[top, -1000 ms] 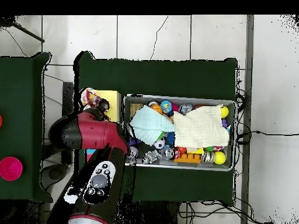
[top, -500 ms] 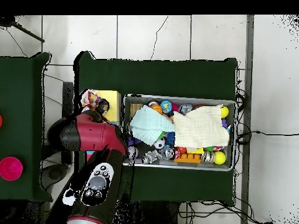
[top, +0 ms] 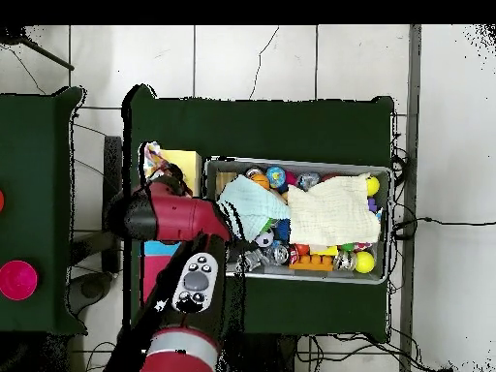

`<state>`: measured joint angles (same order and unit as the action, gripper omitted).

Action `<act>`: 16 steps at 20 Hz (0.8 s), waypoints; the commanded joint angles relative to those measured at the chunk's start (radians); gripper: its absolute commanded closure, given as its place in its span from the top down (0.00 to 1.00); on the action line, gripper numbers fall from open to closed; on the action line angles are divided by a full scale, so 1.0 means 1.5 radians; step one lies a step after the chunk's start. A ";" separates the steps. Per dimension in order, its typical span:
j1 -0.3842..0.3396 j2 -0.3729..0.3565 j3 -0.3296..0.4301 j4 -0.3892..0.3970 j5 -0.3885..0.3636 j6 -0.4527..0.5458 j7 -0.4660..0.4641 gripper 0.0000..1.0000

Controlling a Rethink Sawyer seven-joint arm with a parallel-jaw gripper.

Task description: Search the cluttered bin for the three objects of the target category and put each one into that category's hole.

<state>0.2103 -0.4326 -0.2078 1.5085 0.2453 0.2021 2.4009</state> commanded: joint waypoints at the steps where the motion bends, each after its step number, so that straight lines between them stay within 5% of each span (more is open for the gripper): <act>1: -0.097 0.102 0.117 0.020 -0.127 -0.030 -0.080 0.00; 10: -0.108 0.143 0.138 0.028 -0.215 -0.159 -0.008 0.00; 12: -0.121 0.145 0.153 0.032 -0.226 -0.168 0.000 0.00; 16: -0.083 0.104 0.103 0.052 -0.198 -0.109 0.044 0.00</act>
<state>0.1197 -0.4379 -0.0967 1.4880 0.0097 0.1050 2.4009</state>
